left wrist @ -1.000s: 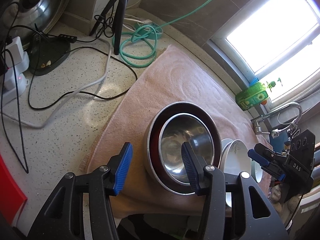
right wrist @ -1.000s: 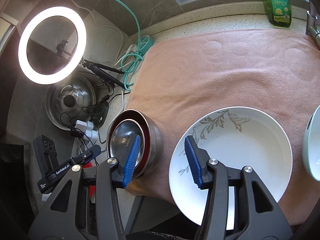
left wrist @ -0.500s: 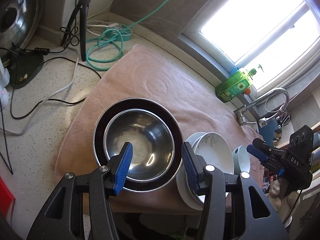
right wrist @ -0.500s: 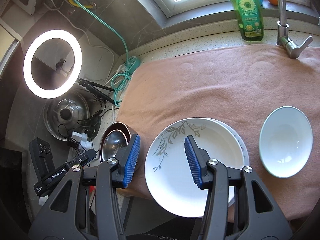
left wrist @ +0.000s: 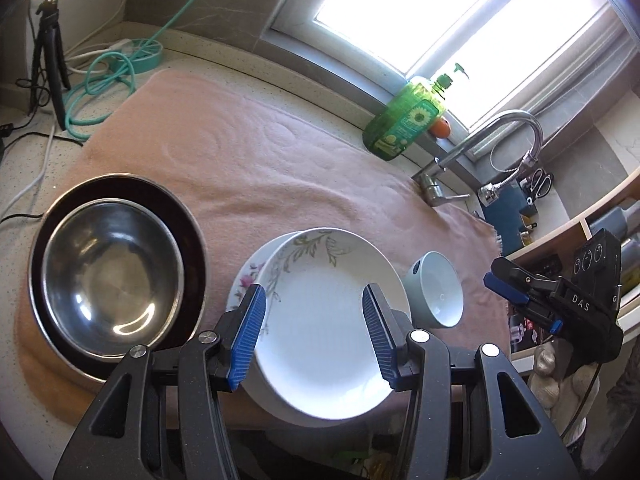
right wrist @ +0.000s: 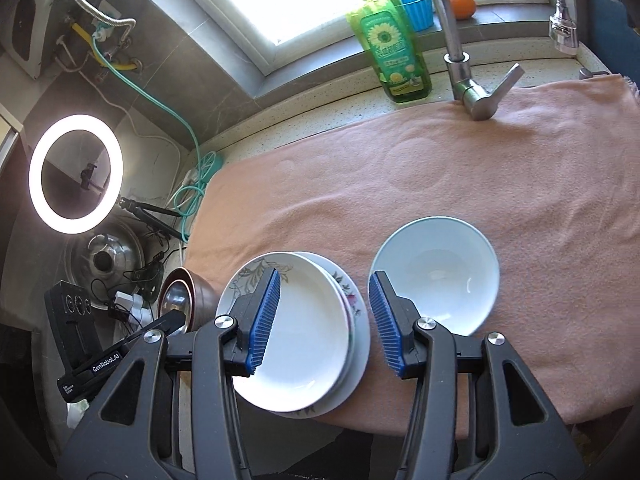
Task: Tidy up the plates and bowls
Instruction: 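Move the right gripper to the pale blue-white ceramic bowl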
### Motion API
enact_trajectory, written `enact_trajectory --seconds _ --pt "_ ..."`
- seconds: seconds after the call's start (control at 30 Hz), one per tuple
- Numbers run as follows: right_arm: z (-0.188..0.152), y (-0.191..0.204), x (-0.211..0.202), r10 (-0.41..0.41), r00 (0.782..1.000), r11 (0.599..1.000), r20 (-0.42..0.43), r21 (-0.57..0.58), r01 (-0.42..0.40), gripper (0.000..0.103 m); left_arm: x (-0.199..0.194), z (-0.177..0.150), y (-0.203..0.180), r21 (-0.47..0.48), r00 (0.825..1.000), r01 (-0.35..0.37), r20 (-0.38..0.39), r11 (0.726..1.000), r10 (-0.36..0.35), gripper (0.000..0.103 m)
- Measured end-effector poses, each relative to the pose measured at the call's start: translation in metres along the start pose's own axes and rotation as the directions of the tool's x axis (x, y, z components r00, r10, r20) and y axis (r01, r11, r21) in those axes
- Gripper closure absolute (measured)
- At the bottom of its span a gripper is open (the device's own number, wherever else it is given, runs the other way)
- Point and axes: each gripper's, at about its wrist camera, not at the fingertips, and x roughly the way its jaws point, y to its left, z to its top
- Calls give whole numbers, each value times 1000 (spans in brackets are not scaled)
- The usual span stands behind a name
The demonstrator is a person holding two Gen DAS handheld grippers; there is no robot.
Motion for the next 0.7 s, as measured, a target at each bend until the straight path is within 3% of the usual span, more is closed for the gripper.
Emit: enact_trajectory --seconds 0.4,0.5,0.57,0.7 --pt "-4 -70 -18 -124 992 991 18 52 123 51 59 -8 -75 144 994 67 -101 987 -52 55" --pt "-6 -84 -19 -146 989 988 18 56 145 38 74 -9 -89 171 990 69 -129 983 -48 55" --pt "-6 -89 -18 -151 988 987 16 57 149 36 83 -10 -99 196 988 70 -146 978 -42 55" --pt "-7 -97 -11 -163 987 985 0 49 163 15 101 -11 -115 242 986 61 -167 968 -21 54"
